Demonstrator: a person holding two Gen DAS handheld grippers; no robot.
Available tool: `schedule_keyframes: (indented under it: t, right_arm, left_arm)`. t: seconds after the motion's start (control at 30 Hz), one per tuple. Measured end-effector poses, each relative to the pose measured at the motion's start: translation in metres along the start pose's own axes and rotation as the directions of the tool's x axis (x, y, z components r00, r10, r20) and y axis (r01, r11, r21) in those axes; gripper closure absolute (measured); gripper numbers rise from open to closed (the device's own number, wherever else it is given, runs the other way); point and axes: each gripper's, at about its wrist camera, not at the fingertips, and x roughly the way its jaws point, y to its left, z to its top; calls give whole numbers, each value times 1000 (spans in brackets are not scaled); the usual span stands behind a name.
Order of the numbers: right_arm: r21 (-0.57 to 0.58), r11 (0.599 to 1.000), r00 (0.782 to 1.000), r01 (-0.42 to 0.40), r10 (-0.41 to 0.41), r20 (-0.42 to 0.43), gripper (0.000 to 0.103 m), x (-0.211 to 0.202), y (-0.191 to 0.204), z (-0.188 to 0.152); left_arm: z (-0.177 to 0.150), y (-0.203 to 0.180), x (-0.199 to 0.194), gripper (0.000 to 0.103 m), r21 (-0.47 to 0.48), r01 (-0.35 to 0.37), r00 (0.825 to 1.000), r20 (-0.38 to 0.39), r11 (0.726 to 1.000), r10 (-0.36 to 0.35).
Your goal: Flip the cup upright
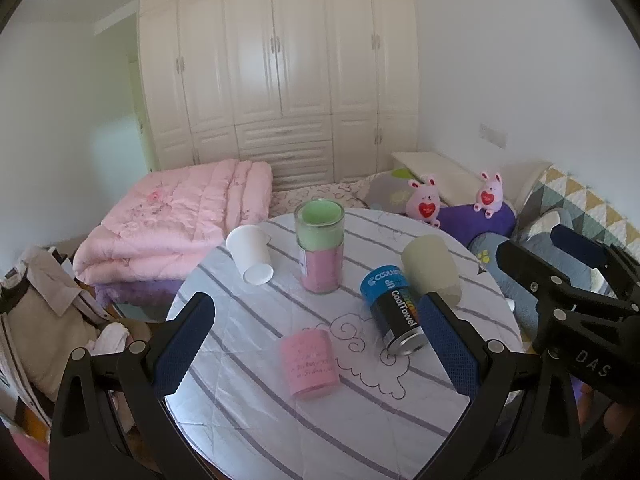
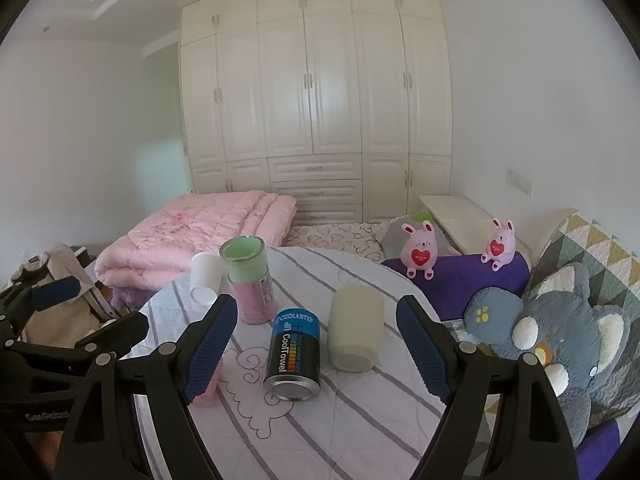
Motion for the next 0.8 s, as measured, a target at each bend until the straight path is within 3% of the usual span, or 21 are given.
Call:
schedule_keyframes:
  t: [0.33, 0.8]
  right_arm:
    - [5, 1000, 1000, 3, -3, -15, 20, 6, -4, 1]
    - [5, 1000, 999, 15, -14, -40, 20, 19, -4, 0]
  left_arm:
    - [0, -2, 4, 0, -5, 21, 999, 43, 1000, -21]
    - [-1, -1, 10, 0, -5, 19, 999, 42, 1000, -19]
